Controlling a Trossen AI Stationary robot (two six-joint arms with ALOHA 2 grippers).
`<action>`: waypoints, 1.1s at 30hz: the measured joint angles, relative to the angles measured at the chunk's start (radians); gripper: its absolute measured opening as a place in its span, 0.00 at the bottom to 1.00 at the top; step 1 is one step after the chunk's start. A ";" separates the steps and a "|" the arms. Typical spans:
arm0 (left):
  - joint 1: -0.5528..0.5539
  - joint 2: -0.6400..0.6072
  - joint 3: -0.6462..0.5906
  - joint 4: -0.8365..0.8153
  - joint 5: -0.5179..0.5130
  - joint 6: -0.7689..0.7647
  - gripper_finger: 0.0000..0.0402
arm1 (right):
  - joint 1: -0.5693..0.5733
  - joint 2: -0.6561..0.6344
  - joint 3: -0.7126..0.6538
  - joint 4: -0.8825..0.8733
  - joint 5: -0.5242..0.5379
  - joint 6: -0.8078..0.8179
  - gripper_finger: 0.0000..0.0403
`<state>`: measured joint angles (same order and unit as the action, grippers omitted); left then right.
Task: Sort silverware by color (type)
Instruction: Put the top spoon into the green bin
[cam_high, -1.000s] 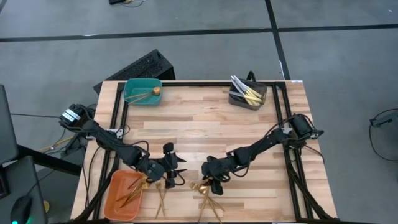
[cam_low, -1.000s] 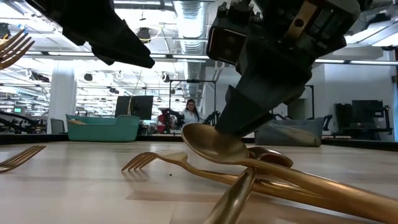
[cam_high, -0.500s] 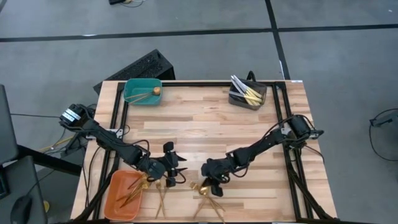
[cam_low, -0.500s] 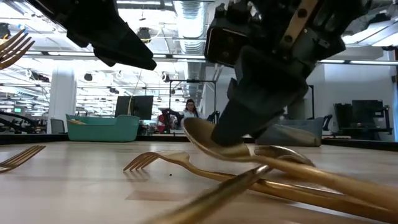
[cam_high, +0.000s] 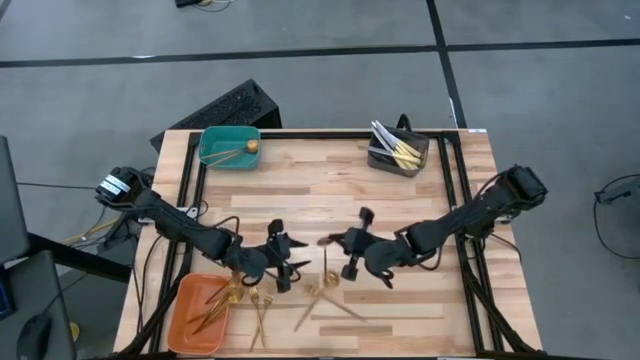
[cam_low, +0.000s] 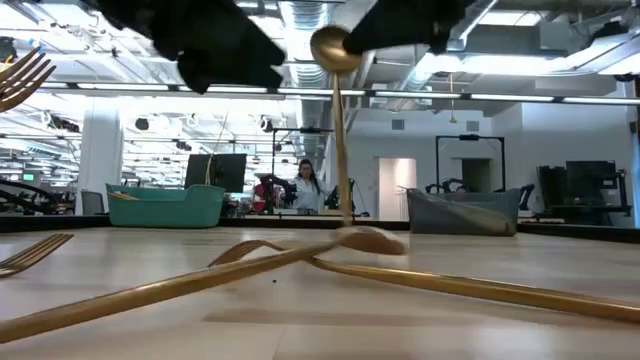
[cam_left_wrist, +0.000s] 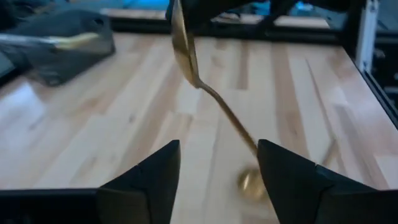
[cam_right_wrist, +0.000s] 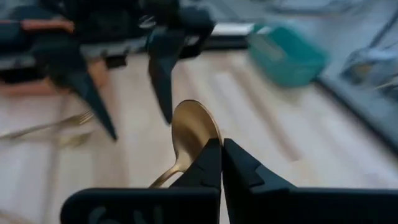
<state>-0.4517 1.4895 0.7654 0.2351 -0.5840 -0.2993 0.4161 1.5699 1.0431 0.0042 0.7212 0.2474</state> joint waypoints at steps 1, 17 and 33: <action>0.015 0.000 0.000 0.016 0.000 0.009 0.51 | 0.008 -0.008 0.000 0.007 0.043 -0.020 0.05; 0.197 0.000 0.000 0.194 0.219 0.164 0.36 | 0.040 0.003 0.001 0.244 0.274 -0.311 0.05; 0.353 -0.135 0.113 -0.409 -0.006 0.392 0.01 | 0.007 -0.018 0.002 0.220 0.372 -0.358 0.30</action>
<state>-0.0983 1.3544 0.8785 -0.1740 -0.5905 0.0925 0.4232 1.5516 1.0448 0.2240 1.0930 -0.1108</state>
